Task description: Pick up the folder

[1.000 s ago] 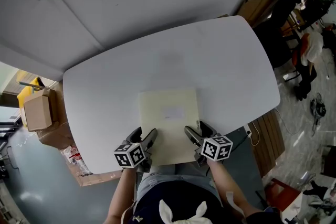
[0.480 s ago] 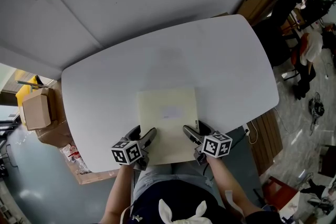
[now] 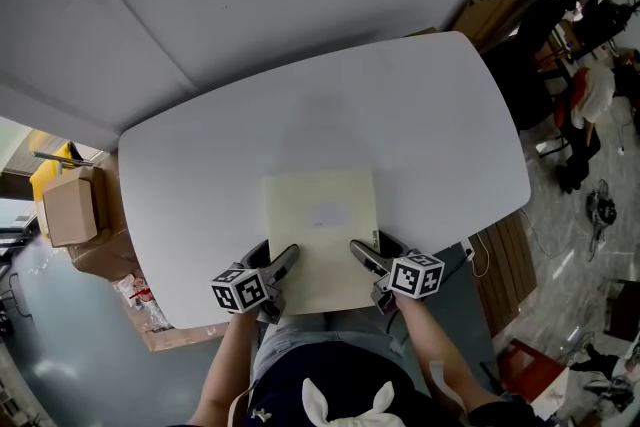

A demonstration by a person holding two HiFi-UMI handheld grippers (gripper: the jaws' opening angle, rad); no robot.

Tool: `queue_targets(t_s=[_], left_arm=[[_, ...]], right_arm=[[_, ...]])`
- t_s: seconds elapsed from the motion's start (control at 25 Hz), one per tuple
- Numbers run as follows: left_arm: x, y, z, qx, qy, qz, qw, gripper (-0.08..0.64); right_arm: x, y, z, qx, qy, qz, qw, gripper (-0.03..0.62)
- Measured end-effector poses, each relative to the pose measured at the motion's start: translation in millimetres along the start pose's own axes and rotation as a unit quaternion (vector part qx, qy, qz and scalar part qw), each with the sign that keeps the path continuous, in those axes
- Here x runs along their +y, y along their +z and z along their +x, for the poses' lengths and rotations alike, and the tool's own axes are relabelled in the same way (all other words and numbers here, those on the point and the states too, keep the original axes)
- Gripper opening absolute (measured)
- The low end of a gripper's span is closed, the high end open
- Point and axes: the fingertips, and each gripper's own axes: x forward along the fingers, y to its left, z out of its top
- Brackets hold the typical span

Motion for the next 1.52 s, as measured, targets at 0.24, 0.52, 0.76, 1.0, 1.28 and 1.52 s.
queue_targets(t_s=[0.24, 0.52, 0.76, 1.0, 1.28, 1.52], left_arm=[[-1, 0, 1, -0.002, 0.008, -0.002, 1.0, 0.334], [-2, 1, 1, -0.01, 0.018, -0.011, 0.9997, 0.333], [-7, 7, -5, -0.037, 0.031, -0.017, 0.9987, 0.333], [-12, 16, -11, -0.05, 0.039, -0.007, 0.998, 0.333], [-24, 28, -18, -0.074, 0.03, -0.001, 0.9968, 0.333], [-35, 37, -26, -0.079, 0.029, 0.012, 0.9964, 0.333]], right_arm=[[1, 0, 0, 0.004, -0.008, -0.015, 1.0, 0.319], [3, 1, 0, -0.001, -0.026, -0.017, 1.0, 0.318], [12, 6, -1, -0.013, -0.035, -0.035, 0.999, 0.318], [20, 12, -3, -0.022, -0.03, -0.042, 0.998, 0.318], [33, 28, -10, -0.031, -0.025, -0.064, 0.997, 0.318], [44, 36, -17, -0.04, -0.022, -0.067, 0.997, 0.318]])
